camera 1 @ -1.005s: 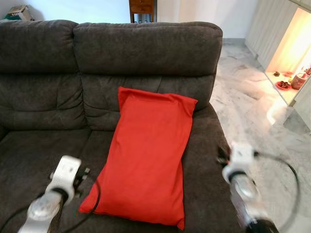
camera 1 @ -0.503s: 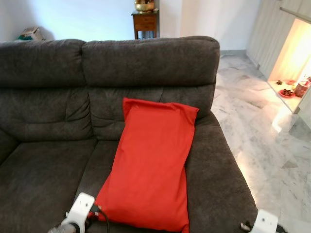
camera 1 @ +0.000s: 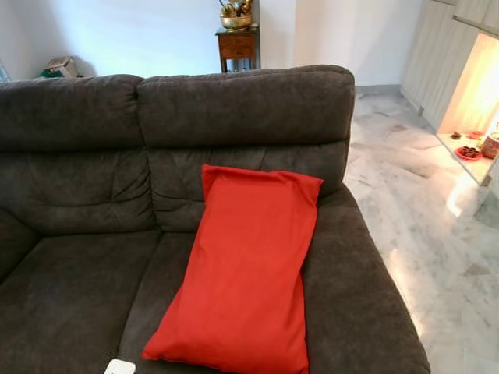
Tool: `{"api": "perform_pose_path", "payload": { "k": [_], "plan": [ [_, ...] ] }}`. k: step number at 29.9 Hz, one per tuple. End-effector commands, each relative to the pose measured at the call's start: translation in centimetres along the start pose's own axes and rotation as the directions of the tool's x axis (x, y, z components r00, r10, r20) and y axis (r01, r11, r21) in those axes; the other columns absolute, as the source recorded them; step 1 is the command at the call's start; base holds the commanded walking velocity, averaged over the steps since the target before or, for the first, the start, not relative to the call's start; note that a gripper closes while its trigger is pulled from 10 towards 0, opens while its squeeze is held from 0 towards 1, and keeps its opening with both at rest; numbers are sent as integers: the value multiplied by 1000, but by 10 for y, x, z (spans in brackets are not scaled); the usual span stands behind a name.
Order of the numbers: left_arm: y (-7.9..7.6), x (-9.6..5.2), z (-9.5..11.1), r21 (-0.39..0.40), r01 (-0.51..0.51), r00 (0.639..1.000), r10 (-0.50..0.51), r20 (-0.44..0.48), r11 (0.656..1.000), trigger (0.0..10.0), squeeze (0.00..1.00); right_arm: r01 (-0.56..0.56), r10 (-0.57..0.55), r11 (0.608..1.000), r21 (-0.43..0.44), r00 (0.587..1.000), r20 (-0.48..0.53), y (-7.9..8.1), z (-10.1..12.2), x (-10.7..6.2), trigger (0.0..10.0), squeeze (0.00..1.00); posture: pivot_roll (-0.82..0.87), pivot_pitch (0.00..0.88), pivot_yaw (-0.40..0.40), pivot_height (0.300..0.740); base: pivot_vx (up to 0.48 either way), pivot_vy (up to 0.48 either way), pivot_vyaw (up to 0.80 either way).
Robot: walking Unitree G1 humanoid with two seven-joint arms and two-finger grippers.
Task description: Move the pillow to the sofa from floor
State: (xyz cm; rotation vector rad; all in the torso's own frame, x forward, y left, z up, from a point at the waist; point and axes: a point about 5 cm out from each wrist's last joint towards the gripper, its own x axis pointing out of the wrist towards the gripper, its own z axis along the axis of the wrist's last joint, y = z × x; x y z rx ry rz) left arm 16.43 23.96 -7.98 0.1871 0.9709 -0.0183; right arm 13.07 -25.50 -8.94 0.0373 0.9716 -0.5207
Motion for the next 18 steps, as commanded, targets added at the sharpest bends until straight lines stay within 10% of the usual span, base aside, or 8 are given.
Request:
{"api": "perform_pose_path", "payload": {
  "k": [1,18],
  "plan": [
    [0,-2,-10,5,-4,1000,4,-31,1000,10000,0,-29,29,1000,-13,1000,2,7,0,-1,10000,0,-30,0,90,740,0,0,0],
    [-15,0,-12,29,15,1000,-14,-24,999,10000,0,-149,149,987,-52,989,-4,20,-2,-2,10000,0,-22,0,36,740,0,0,0]
  ]
}}
